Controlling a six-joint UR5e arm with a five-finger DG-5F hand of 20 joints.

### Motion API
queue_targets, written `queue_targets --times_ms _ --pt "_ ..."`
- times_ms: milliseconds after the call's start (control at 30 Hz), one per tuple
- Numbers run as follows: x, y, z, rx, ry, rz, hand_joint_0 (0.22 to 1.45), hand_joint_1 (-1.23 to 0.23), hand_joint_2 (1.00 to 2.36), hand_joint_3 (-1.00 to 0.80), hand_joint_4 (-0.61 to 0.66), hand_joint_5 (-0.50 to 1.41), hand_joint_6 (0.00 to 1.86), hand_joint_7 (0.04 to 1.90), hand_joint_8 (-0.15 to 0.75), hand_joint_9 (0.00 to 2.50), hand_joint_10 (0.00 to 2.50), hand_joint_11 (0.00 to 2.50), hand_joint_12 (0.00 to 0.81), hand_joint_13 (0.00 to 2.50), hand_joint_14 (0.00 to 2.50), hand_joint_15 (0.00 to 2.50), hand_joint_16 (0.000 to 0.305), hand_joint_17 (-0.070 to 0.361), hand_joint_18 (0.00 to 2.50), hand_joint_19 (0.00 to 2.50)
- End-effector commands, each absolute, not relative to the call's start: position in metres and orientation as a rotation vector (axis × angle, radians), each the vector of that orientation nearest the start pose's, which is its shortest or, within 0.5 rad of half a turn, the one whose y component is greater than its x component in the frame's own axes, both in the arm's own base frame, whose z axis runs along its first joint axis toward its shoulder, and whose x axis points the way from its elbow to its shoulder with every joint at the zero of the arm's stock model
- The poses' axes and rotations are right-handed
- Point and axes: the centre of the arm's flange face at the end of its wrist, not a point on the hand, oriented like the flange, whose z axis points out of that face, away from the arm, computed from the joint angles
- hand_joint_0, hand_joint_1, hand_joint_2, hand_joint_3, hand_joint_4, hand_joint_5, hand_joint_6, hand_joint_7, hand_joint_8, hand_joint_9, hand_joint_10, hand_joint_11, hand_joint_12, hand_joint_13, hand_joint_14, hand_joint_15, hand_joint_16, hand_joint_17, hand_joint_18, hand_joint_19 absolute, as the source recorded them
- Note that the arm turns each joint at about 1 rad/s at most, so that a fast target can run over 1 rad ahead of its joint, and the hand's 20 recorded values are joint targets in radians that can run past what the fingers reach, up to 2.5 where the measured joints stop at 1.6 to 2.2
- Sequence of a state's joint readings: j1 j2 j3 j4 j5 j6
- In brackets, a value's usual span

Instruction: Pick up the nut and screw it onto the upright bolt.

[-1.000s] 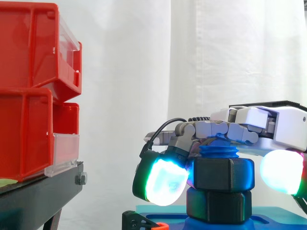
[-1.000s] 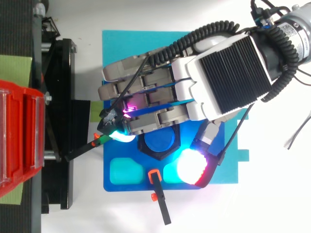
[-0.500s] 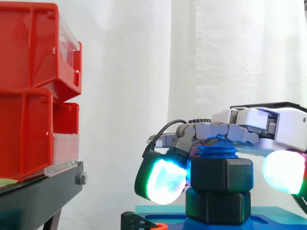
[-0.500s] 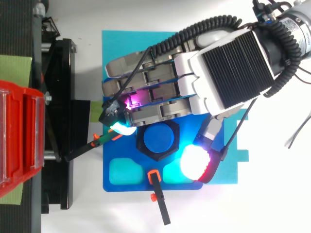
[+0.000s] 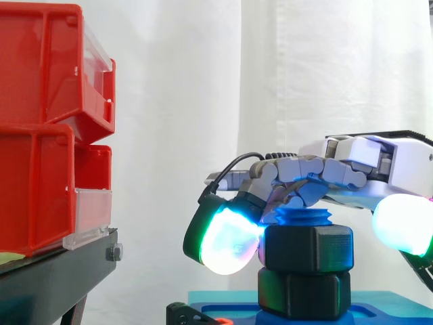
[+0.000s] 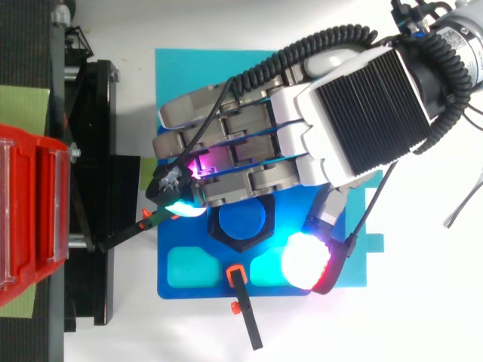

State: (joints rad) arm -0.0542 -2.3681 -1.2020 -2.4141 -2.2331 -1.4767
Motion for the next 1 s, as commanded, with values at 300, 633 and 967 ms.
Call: queue_targets --times_ms 300,633,967 --pt "0.76 -0.117 0.228 -0.495 1.259 0.469 0.46 -0.09 1.0 -0.5 0.25 -0.04 0.5 0.99 0.233 0.76 0.0 0.0 0.262 0.58 0.0 0.0 0.034 0.076 0.28 0.0" --pt "0.76 -0.126 0.234 -0.509 1.248 0.468 0.46 -0.09 1.0 -0.5 0.24 -0.05 0.5 0.98 0.233 0.76 0.0 0.0 0.261 0.58 0.0 0.0 0.034 0.076 0.29 0.0" --pt "0.759 -0.132 0.235 -0.511 1.239 0.46 0.47 -0.1 1.0 -0.5 0.24 -0.05 0.5 0.92 0.232 0.76 0.0 0.0 0.259 0.59 0.0 0.0 0.034 0.076 0.29 0.0"
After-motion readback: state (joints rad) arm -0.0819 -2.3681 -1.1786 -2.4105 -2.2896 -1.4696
